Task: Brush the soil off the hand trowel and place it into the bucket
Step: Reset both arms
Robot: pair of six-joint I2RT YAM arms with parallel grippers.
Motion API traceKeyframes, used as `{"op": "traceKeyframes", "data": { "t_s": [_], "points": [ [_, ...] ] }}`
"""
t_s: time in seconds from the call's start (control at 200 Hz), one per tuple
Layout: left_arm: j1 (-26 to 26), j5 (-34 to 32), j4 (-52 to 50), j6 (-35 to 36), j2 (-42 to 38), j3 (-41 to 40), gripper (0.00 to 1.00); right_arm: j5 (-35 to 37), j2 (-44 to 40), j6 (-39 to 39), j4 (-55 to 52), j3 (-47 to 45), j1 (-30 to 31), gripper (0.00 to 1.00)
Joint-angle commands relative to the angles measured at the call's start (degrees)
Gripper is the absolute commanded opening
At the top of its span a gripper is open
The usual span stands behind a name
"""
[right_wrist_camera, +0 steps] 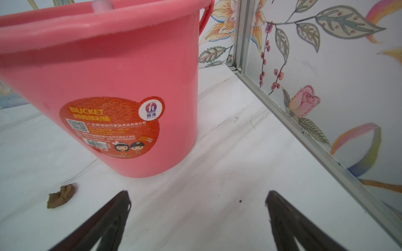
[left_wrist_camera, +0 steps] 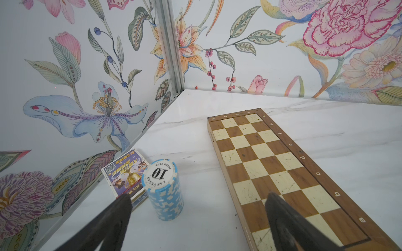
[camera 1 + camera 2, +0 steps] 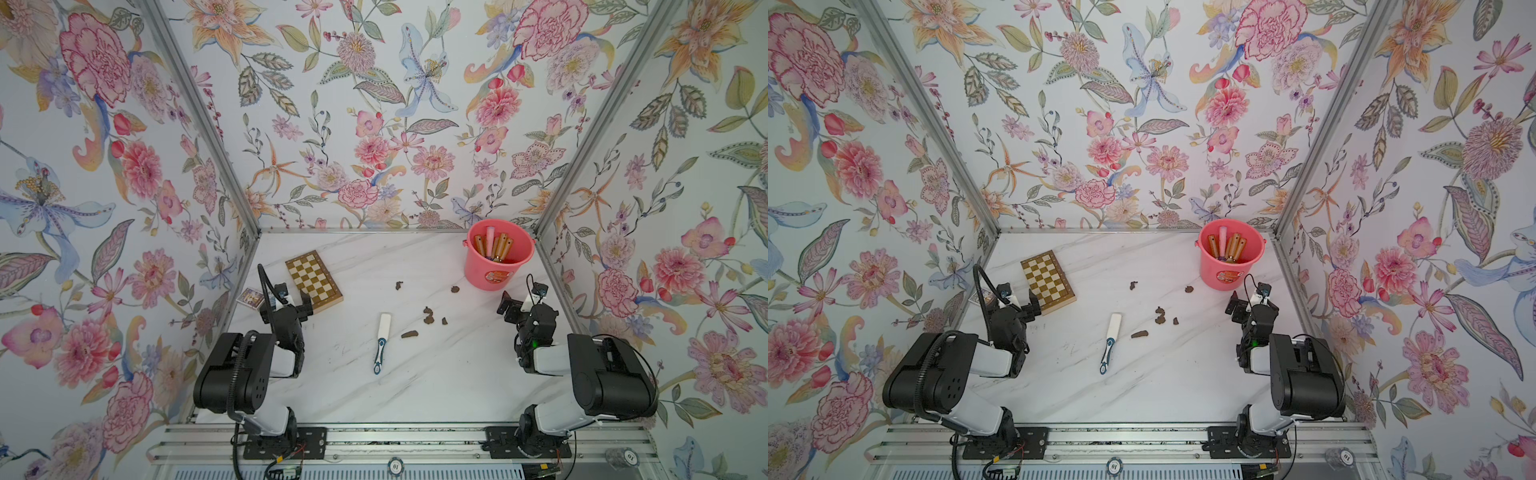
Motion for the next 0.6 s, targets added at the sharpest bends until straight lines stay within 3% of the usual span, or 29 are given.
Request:
{"op": "traceKeyframes", "data": {
  "t_s": [0.0, 0.596],
  "points": [
    [-0.5, 0.7, 1.7, 0.6, 0.2, 0.1, 0.99, 1.2, 0.1, -0.7, 0.5, 0.6, 0.5, 0.99],
    [-0.3, 1.0, 0.4, 0.3, 0.4, 0.9, 0.99, 1.2, 0.1, -0.7, 0.5, 0.7, 0.6, 0.99]
  ]
}}
